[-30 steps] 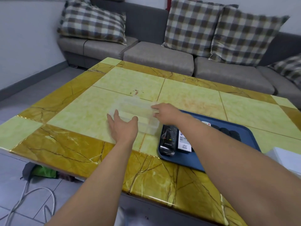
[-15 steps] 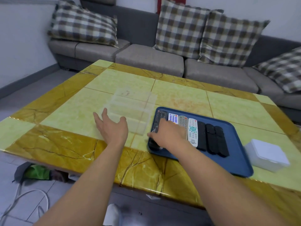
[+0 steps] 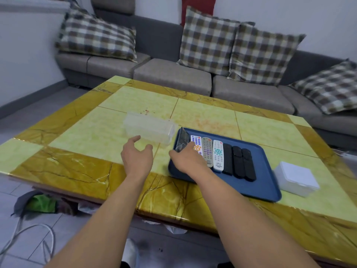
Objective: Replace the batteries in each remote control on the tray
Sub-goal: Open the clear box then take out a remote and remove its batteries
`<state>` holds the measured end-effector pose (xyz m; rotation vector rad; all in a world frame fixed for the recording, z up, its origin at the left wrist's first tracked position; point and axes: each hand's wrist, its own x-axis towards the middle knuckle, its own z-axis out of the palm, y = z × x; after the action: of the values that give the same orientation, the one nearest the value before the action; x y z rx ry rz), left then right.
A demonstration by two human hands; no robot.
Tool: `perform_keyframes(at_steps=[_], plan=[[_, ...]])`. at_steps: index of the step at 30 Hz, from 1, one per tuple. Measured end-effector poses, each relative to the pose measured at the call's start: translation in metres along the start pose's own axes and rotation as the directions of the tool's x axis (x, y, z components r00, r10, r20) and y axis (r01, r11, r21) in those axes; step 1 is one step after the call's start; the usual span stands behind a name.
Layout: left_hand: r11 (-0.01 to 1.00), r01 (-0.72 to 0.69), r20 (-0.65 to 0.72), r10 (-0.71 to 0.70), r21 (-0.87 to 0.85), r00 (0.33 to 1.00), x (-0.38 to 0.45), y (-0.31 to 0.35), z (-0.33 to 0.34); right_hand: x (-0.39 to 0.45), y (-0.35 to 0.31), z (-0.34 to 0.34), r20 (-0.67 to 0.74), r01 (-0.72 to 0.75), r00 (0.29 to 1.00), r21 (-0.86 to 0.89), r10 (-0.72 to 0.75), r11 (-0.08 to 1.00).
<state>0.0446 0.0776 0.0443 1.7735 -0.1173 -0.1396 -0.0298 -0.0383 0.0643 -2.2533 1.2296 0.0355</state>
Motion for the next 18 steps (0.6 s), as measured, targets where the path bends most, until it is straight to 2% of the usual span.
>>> perform_keyframes(at_steps=[3,5,8,10,11,14,16,18], plan=[[0.996,0.052,0.095,-0.045,-0.073,0.994,-0.008,0.003,0.006,0.000,0.013,-0.013,-0.036,-0.053,0.997,0.286,0.066,0.957],[0.993,0.083,0.176,-0.066,-0.088,0.982,-0.016,0.005,0.011,-0.004,0.022,-0.022,-0.059,-0.044,0.995,0.492,0.084,0.869],[0.987,0.102,0.303,-0.060,-0.124,0.951,-0.033,0.014,0.028,-0.024,0.045,-0.038,-0.092,0.077,0.996,0.789,-0.008,0.610],[0.984,0.107,0.423,-0.038,-0.140,0.905,-0.044,0.019,0.034,-0.041,0.053,-0.039,-0.076,0.109,0.993,0.885,-0.090,0.452],[0.979,0.126,0.484,-0.034,-0.158,0.874,-0.049,0.021,0.038,-0.048,0.056,-0.039,-0.065,0.106,0.991,0.907,-0.113,0.407],[0.953,0.147,0.569,0.031,-0.264,0.822,-0.059,0.030,0.053,-0.057,0.066,-0.040,-0.057,0.104,0.991,0.900,-0.122,0.423],[0.913,0.167,0.547,0.070,-0.372,0.834,-0.062,0.033,0.060,-0.058,0.072,-0.040,-0.072,0.128,0.989,0.855,-0.128,0.503],[0.891,0.176,0.518,0.075,-0.418,0.852,-0.062,0.033,0.065,-0.055,0.079,-0.039,-0.169,0.201,0.979,0.756,-0.111,0.624]])
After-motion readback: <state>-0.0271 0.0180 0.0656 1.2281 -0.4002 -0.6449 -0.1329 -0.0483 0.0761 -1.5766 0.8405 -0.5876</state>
